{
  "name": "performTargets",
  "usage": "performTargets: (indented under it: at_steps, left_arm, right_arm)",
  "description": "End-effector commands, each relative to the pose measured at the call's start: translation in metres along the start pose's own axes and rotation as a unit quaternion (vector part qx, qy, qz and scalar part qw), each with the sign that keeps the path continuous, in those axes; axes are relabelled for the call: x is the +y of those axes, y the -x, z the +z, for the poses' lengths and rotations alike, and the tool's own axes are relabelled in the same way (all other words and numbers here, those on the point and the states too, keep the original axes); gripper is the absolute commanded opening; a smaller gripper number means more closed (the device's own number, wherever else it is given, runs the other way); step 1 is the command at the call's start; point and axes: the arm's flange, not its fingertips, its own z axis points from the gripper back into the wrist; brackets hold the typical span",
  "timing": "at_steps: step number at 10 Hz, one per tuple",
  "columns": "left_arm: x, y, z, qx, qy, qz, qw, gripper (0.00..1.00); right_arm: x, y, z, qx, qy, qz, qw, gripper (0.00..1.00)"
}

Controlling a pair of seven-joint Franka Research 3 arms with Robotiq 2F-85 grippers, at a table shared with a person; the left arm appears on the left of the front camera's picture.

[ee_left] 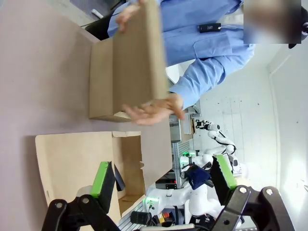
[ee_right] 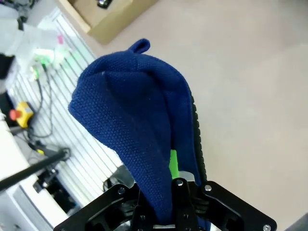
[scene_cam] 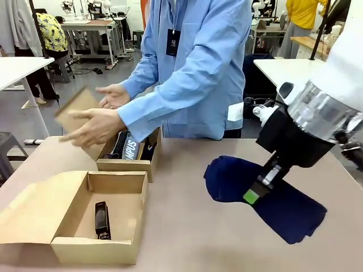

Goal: Place items inside the box.
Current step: Pick up a Pencil pouch or Stapler and place it inside the Mailer Box closest to the robot.

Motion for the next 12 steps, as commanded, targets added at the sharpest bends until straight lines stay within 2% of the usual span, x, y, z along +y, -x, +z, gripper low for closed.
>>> performTargets:
  at_steps: [1, 3, 5, 6, 7, 8, 9, 10, 11, 12]
  left_arm:
    - [-0.001, 0.001, 0.000, -0.001, 0.009, -0.010, 1.000, 1.00]
    - [-0.001, 0.001, 0.000, -0.001, 0.009, -0.010, 1.000, 1.00]
    - [-0.001, 0.001, 0.000, -0.001, 0.009, -0.010, 1.000, 1.00]
    - [-0.001, 0.001, 0.000, -0.001, 0.009, -0.010, 1.000, 1.00]
    - [-0.001, 0.001, 0.000, -0.001, 0.009, -0.010, 1.000, 1.00]
    - [-0.001, 0.001, 0.000, -0.001, 0.009, -0.010, 1.000, 1.00]
    - [-0.001, 0.001, 0.000, -0.001, 0.009, -0.010, 1.000, 1.00]
    - [-0.001, 0.001, 0.000, -0.001, 0.009, -0.010, 1.000, 1.00]
    - [-0.001, 0.001, 0.000, -0.001, 0.009, -0.010, 1.000, 1.00]
    - [-0.001, 0.001, 0.000, -0.001, 0.009, -0.010, 1.000, 1.00]
  right_arm:
    - [0.022, -0.014, -0.020, -0.017, -0.026, -0.102, 0.994, 0.07]
    - [0.065, -0.058, -0.041, 0.065, -0.002, -0.214, 0.975, 0.07]
    - [0.104, -0.084, -0.049, 0.112, 0.024, -0.142, 0.983, 0.07]
    - [0.085, -0.077, -0.039, 0.106, 0.031, -0.195, 0.975, 0.07]
    - [0.055, -0.055, -0.021, 0.076, 0.033, -0.269, 0.959, 0.07]
    - [0.029, -0.024, -0.003, 0.055, 0.053, -0.364, 0.928, 0.07]
    - [0.000, 0.014, 0.013, 0.024, 0.076, -0.478, 0.875, 0.07]
    - [-0.020, 0.045, 0.020, -0.002, 0.076, -0.546, 0.834, 0.07]
    - [-0.033, 0.064, 0.020, -0.017, 0.082, -0.591, 0.802, 0.07]
    - [-0.043, 0.078, 0.016, -0.027, 0.077, -0.613, 0.786, 0.07]
